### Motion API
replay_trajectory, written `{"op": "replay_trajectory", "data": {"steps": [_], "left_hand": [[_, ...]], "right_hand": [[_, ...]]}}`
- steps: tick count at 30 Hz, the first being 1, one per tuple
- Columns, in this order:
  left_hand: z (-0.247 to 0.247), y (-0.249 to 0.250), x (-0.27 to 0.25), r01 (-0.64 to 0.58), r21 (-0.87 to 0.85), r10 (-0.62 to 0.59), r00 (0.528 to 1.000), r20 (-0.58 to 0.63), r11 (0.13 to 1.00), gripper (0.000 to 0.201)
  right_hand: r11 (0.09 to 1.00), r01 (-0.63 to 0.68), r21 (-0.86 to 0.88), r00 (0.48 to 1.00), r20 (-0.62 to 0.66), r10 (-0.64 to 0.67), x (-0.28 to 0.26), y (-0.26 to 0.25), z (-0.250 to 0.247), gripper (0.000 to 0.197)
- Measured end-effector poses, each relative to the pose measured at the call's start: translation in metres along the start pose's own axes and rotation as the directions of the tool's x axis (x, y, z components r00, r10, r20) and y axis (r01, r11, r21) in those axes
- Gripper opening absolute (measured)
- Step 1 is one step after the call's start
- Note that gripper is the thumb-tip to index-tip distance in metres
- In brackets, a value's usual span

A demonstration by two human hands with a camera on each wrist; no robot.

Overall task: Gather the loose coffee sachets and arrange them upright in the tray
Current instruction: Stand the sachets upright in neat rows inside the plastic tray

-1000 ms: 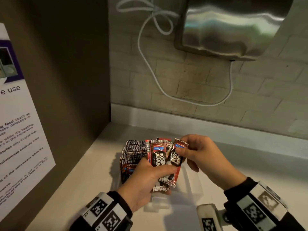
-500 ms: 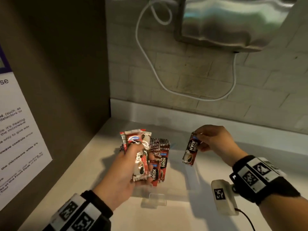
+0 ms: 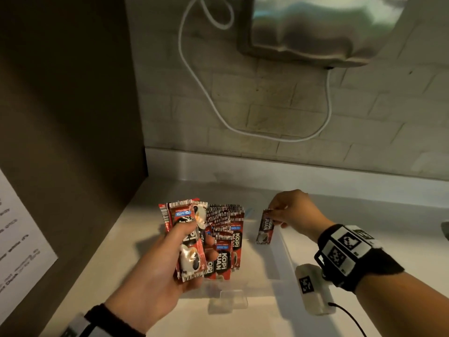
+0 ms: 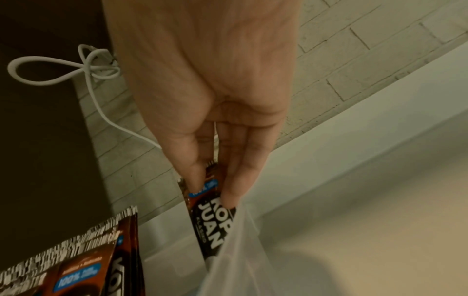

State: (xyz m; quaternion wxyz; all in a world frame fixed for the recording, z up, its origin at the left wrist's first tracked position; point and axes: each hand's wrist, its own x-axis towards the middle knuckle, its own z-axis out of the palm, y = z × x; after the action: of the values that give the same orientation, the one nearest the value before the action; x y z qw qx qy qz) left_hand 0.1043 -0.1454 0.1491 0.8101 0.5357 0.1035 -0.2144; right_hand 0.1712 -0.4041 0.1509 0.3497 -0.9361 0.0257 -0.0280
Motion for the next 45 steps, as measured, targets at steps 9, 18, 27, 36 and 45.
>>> {"op": "replay_trajectory", "data": {"steps": [9, 18, 27, 36, 45], "left_hand": [[0.006, -0.008, -0.01, -0.028, 0.019, 0.027, 0.999, 0.026, 0.999, 0.025], [0.008, -0.008, -0.02, -0.078, 0.062, 0.074, 0.996, 0.056, 0.995, 0.024], [0.023, -0.018, -0.021, -0.181, 0.145, 0.175, 0.983, 0.054, 0.973, 0.025], [0.018, -0.016, -0.028, -0.218, 0.133, 0.211, 0.976, 0.06, 0.967, 0.056], [0.009, -0.016, -0.029, -0.15, 0.054, 0.151, 0.988, -0.021, 0.987, 0.015]], "right_hand": [[0.999, -0.012, -0.038, 1.0, 0.01, 0.012, -0.003, -0.003, -0.002, 0.008], [0.99, 0.024, -0.136, 0.986, -0.16, -0.046, -0.016, -0.025, -0.02, 0.032], [0.919, 0.087, 0.384, 0.92, 0.322, -0.222, -0.07, -0.09, 0.001, 0.019], [0.824, -0.029, 0.565, 0.952, 0.266, -0.149, -0.056, -0.085, -0.025, 0.01], [0.946, -0.023, 0.322, 0.997, 0.077, -0.002, -0.028, -0.042, -0.06, 0.01]]}}
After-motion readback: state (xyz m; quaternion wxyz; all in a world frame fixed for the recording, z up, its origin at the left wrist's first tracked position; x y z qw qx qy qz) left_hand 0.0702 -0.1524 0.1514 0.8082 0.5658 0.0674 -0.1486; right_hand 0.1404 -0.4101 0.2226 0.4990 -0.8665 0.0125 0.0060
